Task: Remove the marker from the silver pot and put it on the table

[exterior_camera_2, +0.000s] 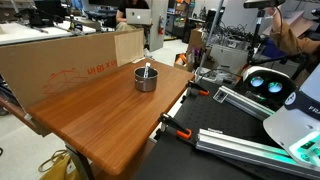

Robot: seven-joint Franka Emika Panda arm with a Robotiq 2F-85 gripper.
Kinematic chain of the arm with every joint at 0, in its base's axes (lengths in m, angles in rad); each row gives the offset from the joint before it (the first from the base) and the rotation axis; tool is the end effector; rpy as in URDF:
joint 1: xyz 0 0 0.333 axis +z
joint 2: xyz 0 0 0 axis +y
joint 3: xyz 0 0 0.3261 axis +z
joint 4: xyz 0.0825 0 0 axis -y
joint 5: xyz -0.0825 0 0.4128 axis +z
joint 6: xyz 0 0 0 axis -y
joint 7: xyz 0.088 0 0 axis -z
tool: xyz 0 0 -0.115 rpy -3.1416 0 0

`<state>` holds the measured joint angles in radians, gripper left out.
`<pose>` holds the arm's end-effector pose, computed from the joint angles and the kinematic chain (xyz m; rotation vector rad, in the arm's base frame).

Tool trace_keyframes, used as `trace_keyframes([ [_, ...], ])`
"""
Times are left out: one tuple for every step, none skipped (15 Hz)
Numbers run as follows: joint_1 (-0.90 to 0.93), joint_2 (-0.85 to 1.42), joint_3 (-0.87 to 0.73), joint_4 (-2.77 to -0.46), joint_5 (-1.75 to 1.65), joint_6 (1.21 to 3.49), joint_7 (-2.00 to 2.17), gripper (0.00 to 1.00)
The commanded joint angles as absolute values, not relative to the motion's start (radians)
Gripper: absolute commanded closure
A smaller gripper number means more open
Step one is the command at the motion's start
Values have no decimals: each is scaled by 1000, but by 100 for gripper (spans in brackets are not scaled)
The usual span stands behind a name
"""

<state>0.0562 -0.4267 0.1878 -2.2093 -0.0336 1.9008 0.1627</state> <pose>0.4483 0.1183 0.5506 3.0468 0.1193 0.1991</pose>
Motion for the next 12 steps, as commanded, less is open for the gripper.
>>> trace_keyframes([
  [71, -425, 176, -2205, -39, 1899, 168, 0],
  [71, -425, 176, -2203, -39, 1899, 168, 0],
  [71, -425, 176, -2203, -39, 1899, 168, 0],
  [71, -425, 176, -2203, -39, 1899, 168, 0],
  [71, -425, 176, -2203, -39, 1899, 168, 0],
  [71, -425, 176, -2203, -39, 1899, 168, 0],
  [71, -425, 176, -2203, -39, 1899, 168, 0],
  [71, -425, 176, -2203, -39, 1899, 168, 0],
  [71, -425, 176, -2203, -39, 1899, 168, 0],
  [71, -425, 176, -2203, -39, 1899, 168, 0],
  [69, -425, 174, -2210, -29, 1918, 183, 0],
  [67, -425, 171, -2218, -21, 1938, 193, 0],
])
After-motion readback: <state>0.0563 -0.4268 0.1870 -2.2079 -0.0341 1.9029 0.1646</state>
